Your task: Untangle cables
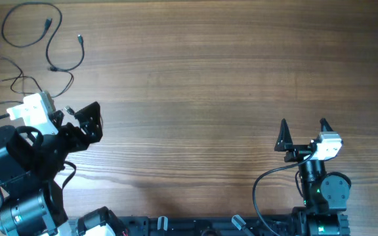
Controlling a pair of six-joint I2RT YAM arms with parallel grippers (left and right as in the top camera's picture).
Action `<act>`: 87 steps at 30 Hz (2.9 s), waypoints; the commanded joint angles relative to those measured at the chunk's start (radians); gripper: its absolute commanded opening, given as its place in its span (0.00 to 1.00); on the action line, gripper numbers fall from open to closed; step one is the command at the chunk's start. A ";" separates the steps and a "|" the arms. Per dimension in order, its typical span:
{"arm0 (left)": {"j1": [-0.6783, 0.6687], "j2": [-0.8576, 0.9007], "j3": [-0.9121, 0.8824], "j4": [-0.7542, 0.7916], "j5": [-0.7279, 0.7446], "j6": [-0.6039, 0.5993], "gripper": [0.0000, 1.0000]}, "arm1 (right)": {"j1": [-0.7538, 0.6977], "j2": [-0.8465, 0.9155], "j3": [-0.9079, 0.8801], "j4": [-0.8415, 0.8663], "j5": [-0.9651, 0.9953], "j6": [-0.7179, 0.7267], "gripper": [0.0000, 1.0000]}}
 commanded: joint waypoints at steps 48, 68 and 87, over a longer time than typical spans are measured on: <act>-0.569 -0.620 -0.510 0.174 -0.421 0.012 1.00 | 0.005 -0.011 -0.001 0.002 -0.016 -0.014 1.00; -0.569 -0.719 -0.734 0.377 -0.463 0.003 1.00 | 0.005 -0.011 -0.001 0.002 -0.016 -0.014 1.00; -0.554 -0.719 -0.943 0.731 -0.497 -0.128 1.00 | 0.005 -0.011 -0.001 0.002 -0.016 -0.014 1.00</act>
